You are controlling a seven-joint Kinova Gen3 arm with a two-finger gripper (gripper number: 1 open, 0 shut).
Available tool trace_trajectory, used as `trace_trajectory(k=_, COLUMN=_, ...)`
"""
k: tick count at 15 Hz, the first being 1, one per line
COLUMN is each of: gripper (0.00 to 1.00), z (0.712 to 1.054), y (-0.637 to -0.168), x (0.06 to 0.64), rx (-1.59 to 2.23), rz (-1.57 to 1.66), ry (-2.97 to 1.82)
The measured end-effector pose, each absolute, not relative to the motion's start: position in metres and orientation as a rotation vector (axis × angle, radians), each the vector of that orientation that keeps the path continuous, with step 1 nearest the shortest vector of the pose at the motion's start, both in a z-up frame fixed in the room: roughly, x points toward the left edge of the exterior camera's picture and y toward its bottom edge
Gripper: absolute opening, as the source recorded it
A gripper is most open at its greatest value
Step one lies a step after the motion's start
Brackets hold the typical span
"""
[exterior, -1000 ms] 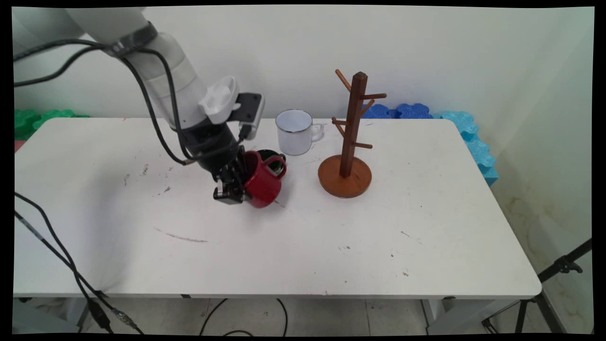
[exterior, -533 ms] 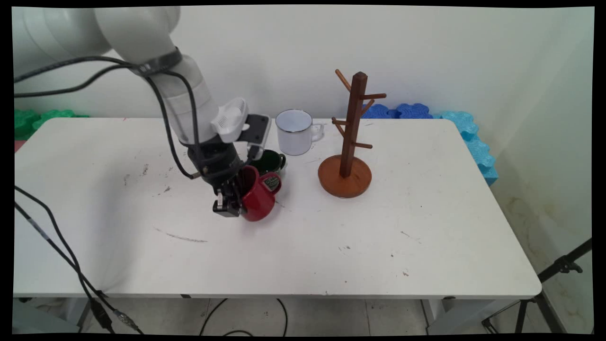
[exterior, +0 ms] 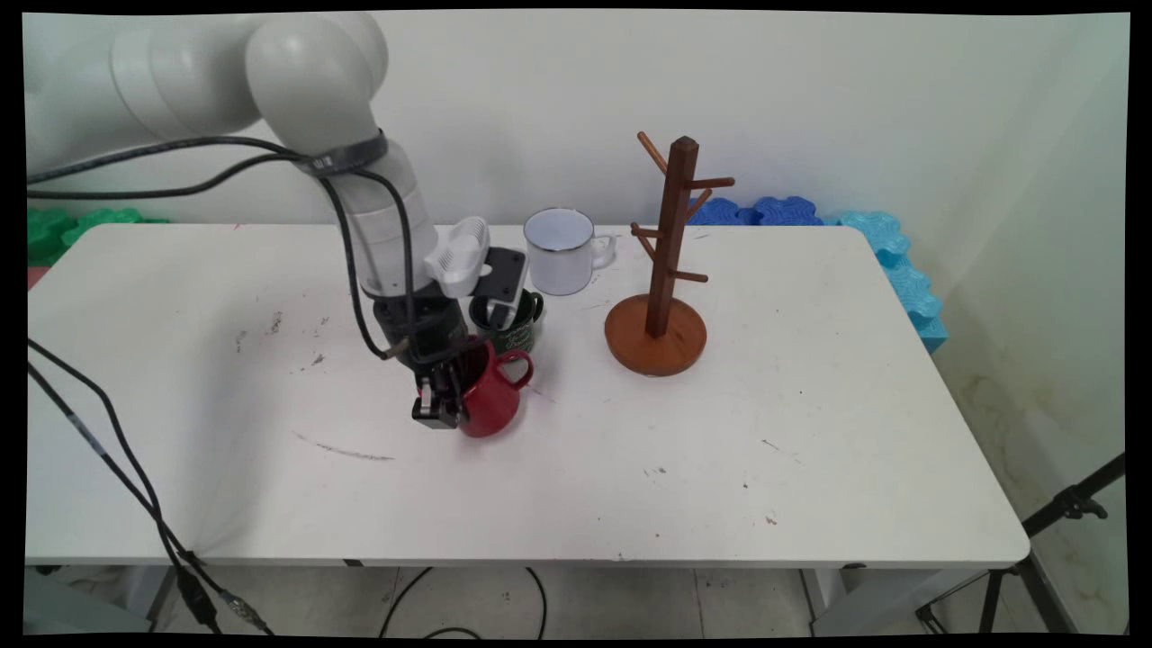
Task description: Place the picked object on the table
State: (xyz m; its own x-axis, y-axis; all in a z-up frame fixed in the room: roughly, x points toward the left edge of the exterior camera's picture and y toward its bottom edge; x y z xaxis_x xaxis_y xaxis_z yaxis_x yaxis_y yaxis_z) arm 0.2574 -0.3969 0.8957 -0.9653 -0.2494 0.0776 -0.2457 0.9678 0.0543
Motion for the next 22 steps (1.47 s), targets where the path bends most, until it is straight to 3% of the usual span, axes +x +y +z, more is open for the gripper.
trace_trajectory(k=13, gripper=0.0, z=0.872, y=-0.408, x=0.244, rx=0.369, rz=-0.096, ry=-3.059)
trace_trajectory(k=14, gripper=1.0, z=0.871, y=-0.409, x=0.243, rx=0.367, rz=-0.096, ry=-3.058)
trace_trajectory(k=22, gripper=1.0, z=0.871, y=-0.412, x=0.236, rx=0.341, rz=-0.07, ry=-3.033)
